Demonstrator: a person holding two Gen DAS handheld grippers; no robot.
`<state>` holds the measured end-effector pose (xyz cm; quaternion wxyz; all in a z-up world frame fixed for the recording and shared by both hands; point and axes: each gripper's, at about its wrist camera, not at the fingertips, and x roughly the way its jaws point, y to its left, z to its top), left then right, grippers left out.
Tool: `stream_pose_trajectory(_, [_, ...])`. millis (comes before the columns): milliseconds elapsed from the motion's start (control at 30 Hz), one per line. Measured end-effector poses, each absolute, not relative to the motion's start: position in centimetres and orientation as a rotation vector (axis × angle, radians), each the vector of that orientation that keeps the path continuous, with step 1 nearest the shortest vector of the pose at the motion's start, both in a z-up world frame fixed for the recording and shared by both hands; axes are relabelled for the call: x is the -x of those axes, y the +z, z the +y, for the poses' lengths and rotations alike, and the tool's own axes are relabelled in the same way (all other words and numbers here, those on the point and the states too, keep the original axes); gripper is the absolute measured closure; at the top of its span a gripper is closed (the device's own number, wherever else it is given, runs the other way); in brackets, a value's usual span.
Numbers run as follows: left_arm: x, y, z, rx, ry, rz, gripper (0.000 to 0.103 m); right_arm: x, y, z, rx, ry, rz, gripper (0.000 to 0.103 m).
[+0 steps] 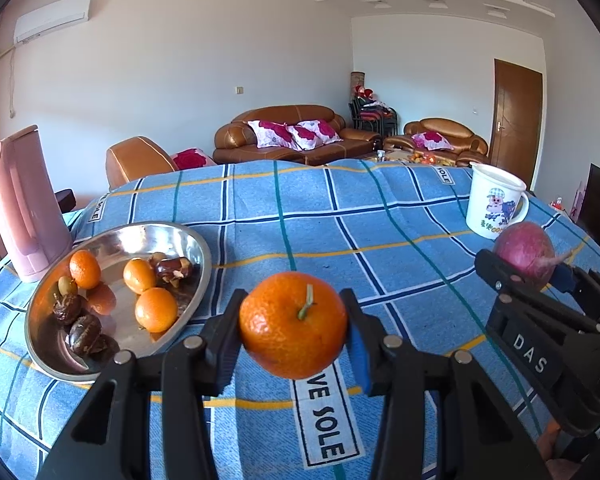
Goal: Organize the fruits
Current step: 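Carry the red onion in the right tool while the left tool carries the orange toward the plate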
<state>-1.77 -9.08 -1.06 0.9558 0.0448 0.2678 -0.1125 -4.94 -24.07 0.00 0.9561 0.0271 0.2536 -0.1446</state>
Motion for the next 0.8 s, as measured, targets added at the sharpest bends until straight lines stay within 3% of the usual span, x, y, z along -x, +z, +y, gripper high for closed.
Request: stream_pose_trajectory(800, [2.3, -0.7, -4.0, -0.082, -0.183, 0.514, 0.055, 5.0, 0.2, -17.8, -0.044, -0.208, 0.493, 0.047])
